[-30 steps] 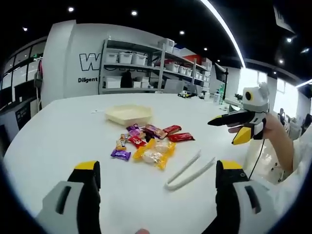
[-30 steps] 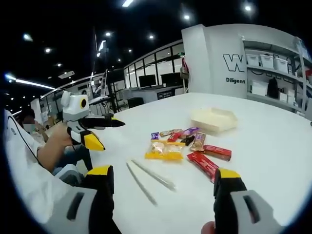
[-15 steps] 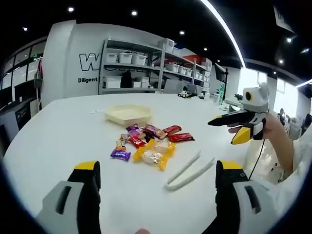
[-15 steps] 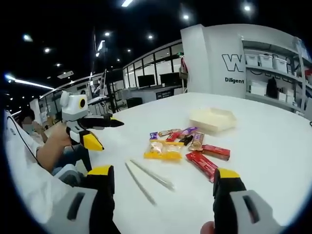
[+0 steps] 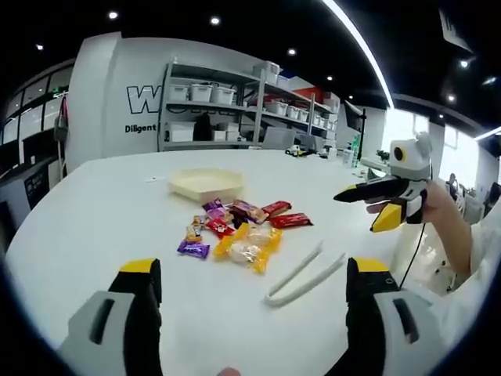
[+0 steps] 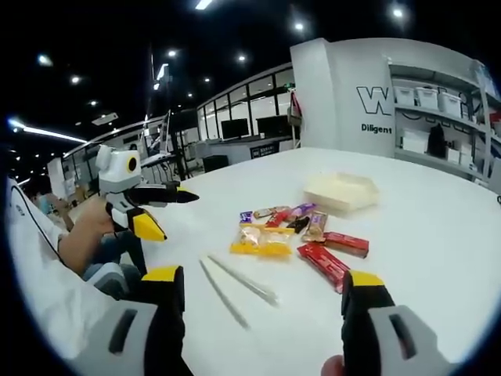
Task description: Place the target food into the container with the food tongs after gripping and lifting it, then release it inside without dropping or visibly crushing the food.
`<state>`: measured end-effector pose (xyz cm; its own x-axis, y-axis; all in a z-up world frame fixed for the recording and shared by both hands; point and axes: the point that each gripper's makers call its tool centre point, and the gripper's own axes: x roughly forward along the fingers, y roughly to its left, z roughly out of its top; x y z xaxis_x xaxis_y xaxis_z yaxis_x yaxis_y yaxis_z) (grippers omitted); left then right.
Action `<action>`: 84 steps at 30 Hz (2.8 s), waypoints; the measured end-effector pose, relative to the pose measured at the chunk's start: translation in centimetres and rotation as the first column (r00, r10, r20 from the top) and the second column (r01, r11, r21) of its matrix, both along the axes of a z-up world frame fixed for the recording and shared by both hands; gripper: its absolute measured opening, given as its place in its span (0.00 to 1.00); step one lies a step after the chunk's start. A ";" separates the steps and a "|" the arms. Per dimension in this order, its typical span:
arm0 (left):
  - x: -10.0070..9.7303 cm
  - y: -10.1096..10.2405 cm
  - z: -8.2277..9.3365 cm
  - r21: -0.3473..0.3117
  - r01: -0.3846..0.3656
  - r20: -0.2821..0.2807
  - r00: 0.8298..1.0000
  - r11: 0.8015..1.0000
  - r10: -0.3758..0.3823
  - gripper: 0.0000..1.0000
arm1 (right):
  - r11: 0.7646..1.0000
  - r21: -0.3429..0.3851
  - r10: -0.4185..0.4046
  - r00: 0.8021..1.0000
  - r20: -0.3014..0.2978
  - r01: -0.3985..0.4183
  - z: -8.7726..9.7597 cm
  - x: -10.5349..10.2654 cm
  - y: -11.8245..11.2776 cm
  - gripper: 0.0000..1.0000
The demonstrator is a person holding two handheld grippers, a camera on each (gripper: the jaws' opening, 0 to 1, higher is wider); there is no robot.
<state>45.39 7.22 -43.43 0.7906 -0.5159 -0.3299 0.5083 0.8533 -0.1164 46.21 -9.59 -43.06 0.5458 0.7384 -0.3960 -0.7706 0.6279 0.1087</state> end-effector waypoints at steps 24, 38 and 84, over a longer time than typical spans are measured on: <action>-0.3 -0.9 -1.4 0.065 0.041 0.007 0.999 0.997 -0.041 0.91 | 0.992 -0.034 0.123 0.992 0.012 -0.123 -1.5 -0.2 1.7 0.75; -0.7 -2.4 -2.4 0.147 0.131 0.073 0.987 0.980 -0.143 0.74 | 0.930 -0.054 0.366 0.931 0.015 -0.365 -4.1 -1.4 4.4 0.64; -0.1 -4.0 -6.3 0.252 0.256 -0.020 0.965 0.933 -0.260 0.23 | 0.839 -0.091 0.536 0.843 -0.041 -0.537 -6.7 -2.3 3.7 0.31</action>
